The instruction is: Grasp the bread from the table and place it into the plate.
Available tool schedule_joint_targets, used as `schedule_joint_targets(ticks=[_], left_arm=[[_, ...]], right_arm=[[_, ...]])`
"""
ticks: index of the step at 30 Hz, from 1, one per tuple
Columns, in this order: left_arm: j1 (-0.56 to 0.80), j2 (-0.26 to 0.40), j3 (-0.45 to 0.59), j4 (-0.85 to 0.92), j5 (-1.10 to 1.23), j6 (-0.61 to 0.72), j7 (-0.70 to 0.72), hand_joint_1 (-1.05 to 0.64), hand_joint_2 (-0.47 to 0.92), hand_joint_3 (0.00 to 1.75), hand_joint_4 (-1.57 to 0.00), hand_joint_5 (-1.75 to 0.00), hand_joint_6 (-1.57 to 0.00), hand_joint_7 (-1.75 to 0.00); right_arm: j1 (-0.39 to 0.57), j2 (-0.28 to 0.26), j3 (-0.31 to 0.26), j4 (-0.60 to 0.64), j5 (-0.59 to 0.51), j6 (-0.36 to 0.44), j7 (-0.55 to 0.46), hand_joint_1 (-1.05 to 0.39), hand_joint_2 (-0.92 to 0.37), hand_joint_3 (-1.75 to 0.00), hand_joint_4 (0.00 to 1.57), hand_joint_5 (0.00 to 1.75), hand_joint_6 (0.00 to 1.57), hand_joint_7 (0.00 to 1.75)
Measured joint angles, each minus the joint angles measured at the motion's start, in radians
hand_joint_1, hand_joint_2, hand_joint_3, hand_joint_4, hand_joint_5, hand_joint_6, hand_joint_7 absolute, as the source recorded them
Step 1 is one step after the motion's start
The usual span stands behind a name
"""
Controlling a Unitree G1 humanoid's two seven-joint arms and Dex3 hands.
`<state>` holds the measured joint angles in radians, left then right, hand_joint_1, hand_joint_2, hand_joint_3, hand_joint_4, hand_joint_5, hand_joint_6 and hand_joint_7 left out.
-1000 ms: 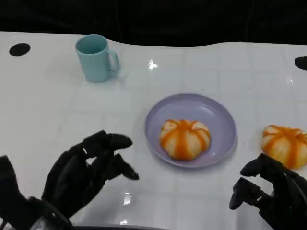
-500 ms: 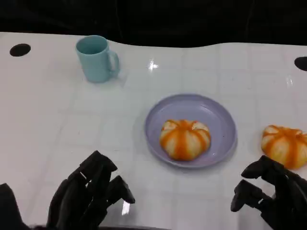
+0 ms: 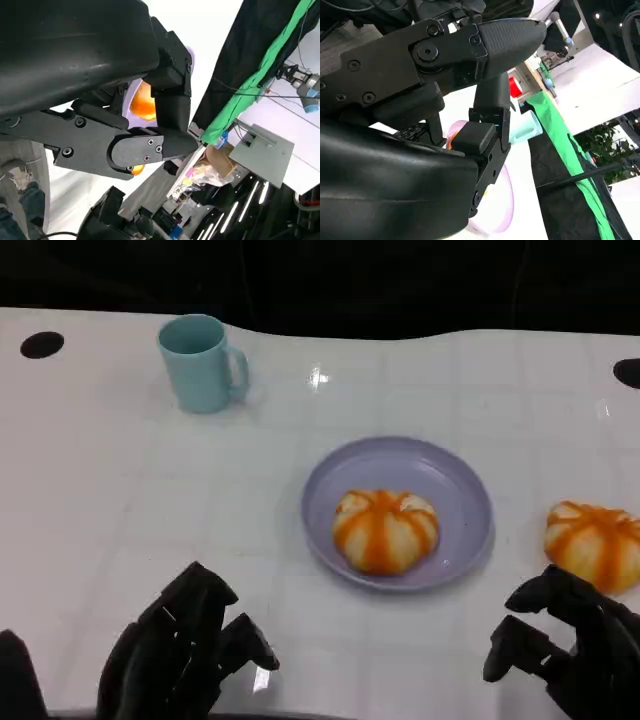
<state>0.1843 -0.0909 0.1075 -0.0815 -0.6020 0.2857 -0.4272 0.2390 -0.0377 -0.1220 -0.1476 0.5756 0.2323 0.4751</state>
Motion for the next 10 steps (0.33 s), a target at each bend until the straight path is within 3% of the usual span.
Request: schedule_joint_targets(ticks=[10], left_arm=[[-0.008,-0.005,0.002,0.021,0.005,0.000,0.000,-0.53,0.92,0.42,-0.70,-1.75,-0.45,-1.72]], right_arm=[[-0.007,-0.003,-0.003,0.008,0.000,0.000,0.004,-0.53,-0.92,-0.23,0.75,1.51,0.83,0.99]])
